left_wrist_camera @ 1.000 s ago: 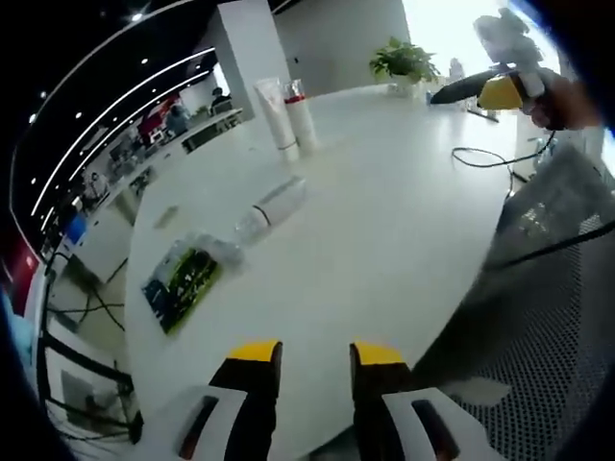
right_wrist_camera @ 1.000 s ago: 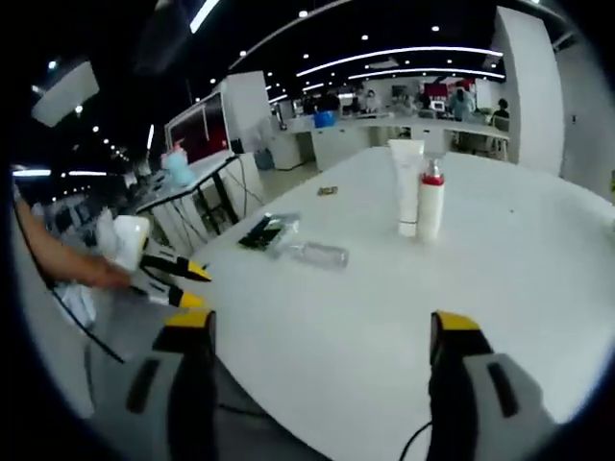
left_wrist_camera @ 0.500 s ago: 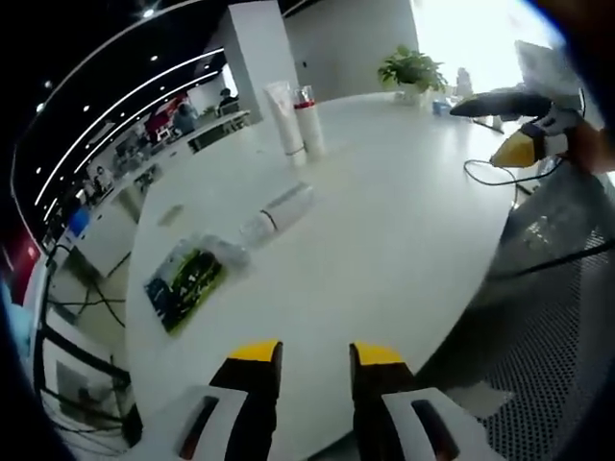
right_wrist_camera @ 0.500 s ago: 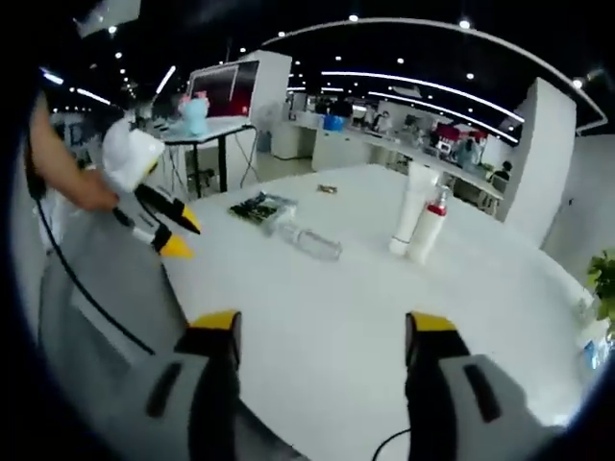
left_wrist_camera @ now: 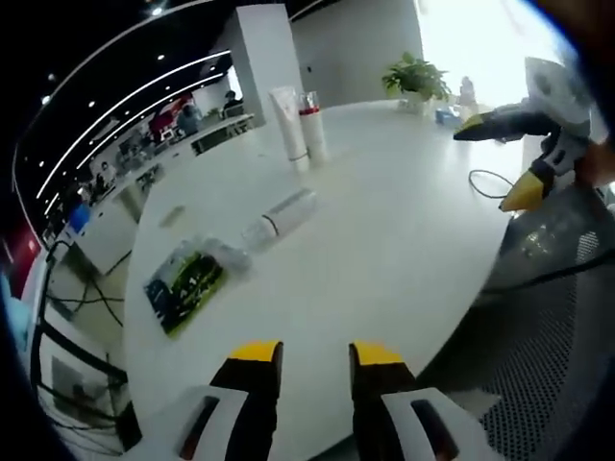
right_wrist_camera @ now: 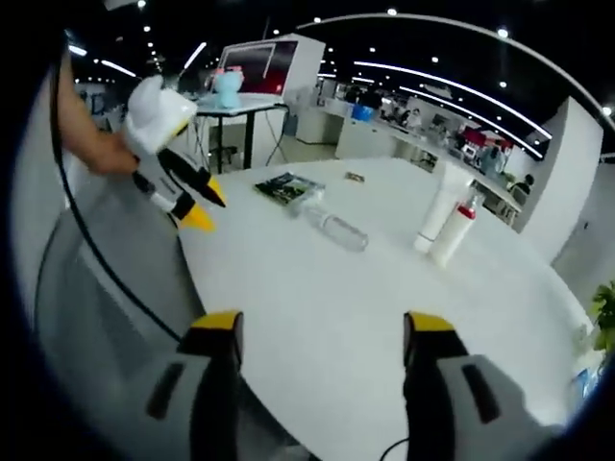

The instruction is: Arrange the skincare products in the storage area until every visible bottle or jar stands upright without overlapping.

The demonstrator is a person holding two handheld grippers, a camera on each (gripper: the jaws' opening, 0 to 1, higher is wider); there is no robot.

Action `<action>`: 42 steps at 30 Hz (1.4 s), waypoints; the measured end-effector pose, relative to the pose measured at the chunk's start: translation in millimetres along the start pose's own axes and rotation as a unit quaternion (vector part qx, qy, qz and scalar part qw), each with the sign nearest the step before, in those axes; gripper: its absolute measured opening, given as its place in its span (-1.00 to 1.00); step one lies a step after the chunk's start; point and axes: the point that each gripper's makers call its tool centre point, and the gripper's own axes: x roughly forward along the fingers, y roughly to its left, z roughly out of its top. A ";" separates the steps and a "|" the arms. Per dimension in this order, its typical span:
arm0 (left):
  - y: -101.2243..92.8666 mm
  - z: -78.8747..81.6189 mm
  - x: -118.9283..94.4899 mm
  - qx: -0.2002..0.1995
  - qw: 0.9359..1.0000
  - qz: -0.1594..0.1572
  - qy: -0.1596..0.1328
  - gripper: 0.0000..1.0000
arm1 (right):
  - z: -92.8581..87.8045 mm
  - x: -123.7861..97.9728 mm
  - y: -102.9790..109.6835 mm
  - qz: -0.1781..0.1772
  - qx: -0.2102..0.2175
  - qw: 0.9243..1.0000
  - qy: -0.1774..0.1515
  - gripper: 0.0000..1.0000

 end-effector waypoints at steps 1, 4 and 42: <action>0.2 1.5 -0.4 -0.007 1.000 -0.001 -0.004 -0.41 | -0.5 -0.2 -1.4 -0.002 0.001 1.000 0.000 0.36; 5.3 0.9 2.7 -0.045 0.999 -0.002 -0.003 -0.38 | -6.2 -0.7 -11.0 -0.020 0.008 1.000 0.014 0.22; 172.7 -23.4 49.4 -0.432 0.895 0.109 0.024 -0.23 | -22.5 4.1 -6.5 -0.020 -0.046 0.997 0.053 0.11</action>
